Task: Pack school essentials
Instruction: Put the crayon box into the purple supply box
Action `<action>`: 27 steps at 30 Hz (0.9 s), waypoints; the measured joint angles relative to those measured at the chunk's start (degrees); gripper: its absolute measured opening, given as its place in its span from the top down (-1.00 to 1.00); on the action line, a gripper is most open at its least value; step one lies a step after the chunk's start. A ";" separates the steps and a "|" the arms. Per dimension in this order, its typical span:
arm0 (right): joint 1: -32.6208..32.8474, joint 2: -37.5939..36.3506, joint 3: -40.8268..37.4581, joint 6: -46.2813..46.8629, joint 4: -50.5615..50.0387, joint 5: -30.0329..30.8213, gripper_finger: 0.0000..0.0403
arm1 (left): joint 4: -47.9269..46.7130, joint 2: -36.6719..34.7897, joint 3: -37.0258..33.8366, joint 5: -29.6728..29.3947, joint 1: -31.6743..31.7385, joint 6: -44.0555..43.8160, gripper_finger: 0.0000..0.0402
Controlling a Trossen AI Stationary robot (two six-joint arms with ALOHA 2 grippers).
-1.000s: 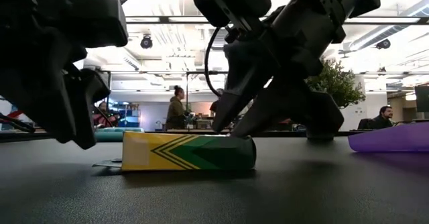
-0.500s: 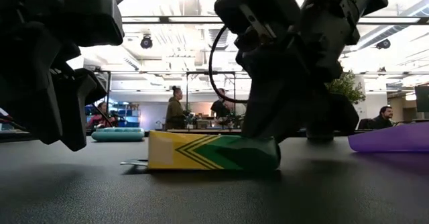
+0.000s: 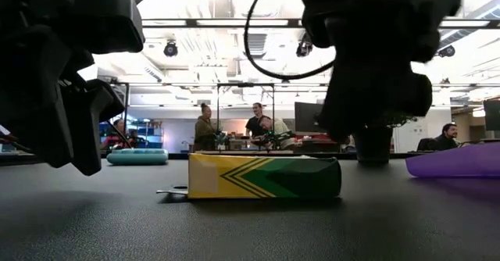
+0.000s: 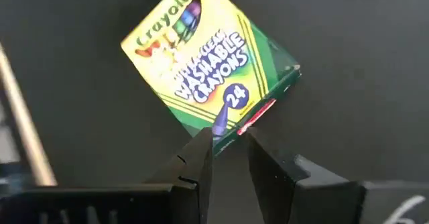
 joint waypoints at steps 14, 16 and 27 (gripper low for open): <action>5.37 5.37 3.17 -19.28 2.84 13.92 0.59 | 0.42 0.00 -0.12 -1.55 0.00 1.49 0.20; 5.32 6.42 3.22 -19.31 3.08 13.89 0.59 | 0.42 0.00 -0.12 -1.61 0.00 1.49 0.20; 6.86 7.53 3.33 -16.28 -2.74 13.02 0.59 | 0.42 0.00 -0.12 -1.66 -0.07 1.42 0.20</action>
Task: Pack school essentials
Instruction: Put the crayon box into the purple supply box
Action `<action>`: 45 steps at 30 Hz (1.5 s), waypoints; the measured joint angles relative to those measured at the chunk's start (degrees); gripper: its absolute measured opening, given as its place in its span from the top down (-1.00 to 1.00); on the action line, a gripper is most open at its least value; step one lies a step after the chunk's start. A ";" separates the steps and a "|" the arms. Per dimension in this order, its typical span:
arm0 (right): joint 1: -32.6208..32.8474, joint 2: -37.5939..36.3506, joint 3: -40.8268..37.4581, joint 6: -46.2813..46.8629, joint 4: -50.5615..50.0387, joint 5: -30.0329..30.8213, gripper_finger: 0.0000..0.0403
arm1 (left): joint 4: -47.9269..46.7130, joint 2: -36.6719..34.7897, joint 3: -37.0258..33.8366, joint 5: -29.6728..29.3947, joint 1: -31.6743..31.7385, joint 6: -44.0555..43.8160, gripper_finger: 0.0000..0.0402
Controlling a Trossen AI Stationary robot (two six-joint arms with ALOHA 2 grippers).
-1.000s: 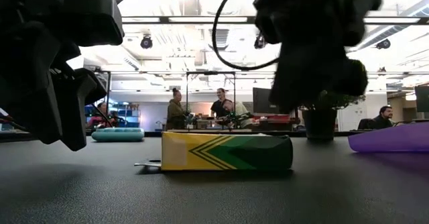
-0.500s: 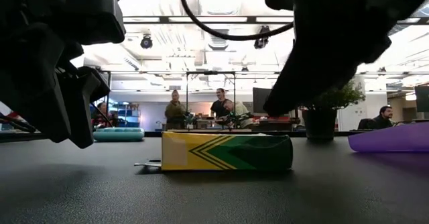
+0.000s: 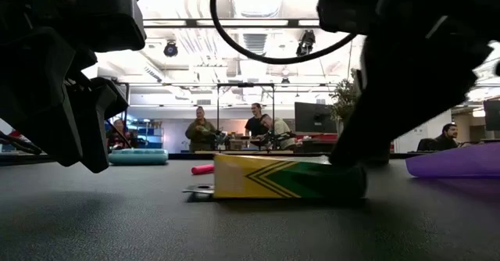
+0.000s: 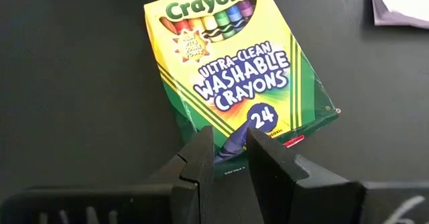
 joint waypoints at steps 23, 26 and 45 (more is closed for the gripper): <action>2.31 -4.28 3.59 27.87 -11.12 -1.21 0.59 | 21.45 3.68 0.04 -11.31 0.83 17.91 0.20; 2.07 -3.73 3.77 32.40 -10.98 -1.27 0.59 | 27.82 7.78 0.04 -11.39 1.87 19.70 0.20; -2.03 -2.93 3.65 41.44 -18.06 -3.10 0.59 | 31.50 14.84 1.66 -10.58 2.98 16.55 0.20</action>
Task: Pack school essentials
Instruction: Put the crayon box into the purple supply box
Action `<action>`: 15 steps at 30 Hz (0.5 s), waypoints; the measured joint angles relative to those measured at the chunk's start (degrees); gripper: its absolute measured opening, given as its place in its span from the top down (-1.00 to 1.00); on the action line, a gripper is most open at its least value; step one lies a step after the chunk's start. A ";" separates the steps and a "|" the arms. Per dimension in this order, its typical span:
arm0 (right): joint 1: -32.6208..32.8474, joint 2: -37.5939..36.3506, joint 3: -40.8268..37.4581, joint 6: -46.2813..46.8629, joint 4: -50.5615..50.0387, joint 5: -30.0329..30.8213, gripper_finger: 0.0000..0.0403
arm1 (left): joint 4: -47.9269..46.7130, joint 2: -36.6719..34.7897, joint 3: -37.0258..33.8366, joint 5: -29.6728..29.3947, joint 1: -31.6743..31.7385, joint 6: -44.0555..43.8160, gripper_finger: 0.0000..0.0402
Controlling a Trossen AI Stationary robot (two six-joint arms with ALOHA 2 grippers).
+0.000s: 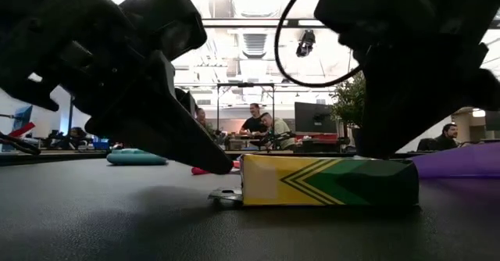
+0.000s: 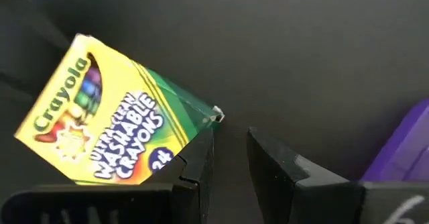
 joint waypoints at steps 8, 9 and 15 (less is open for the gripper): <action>-1.58 0.00 0.07 -9.18 -0.38 -4.11 0.59 | 0.67 3.16 0.16 -0.89 0.04 -0.19 0.20; -1.58 0.00 0.04 -9.29 -0.35 -4.14 0.59 | 0.82 3.51 0.20 -0.93 0.04 -0.77 0.20; -1.56 0.00 0.17 -12.95 2.52 -5.92 0.59 | 0.75 4.24 0.20 -0.98 0.06 -3.09 0.20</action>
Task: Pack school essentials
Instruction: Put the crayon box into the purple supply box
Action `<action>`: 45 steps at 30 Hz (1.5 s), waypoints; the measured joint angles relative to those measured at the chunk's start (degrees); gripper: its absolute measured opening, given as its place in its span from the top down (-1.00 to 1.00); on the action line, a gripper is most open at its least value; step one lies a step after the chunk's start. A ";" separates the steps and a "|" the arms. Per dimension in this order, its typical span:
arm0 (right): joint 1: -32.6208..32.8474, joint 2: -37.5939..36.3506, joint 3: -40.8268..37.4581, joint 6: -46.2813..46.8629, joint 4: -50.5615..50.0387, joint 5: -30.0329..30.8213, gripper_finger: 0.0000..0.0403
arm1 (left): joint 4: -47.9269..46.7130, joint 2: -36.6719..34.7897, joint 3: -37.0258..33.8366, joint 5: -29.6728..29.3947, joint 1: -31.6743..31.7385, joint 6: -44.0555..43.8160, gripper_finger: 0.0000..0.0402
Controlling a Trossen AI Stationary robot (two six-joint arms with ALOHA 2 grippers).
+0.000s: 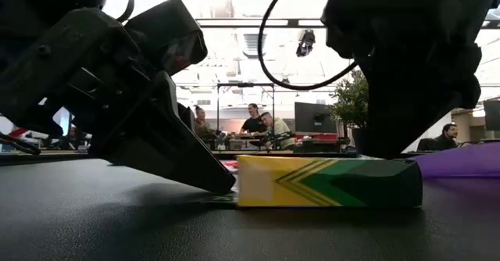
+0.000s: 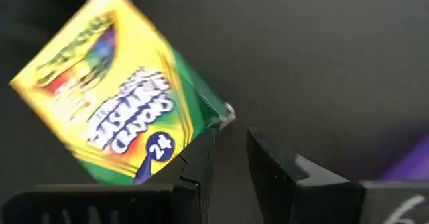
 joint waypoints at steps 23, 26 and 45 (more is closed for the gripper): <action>1.80 -0.94 6.91 17.37 -6.71 -5.81 0.39 | -4.48 -11.29 -0.38 5.69 -0.90 1.40 0.20; 1.88 -0.92 7.21 18.31 -4.38 -5.71 0.21 | -3.82 -11.69 -0.11 5.30 -1.30 2.28 0.20; 1.88 -0.74 4.79 26.90 1.78 -0.61 -0.10 | -0.70 -3.57 0.20 -0.80 -0.78 1.59 0.20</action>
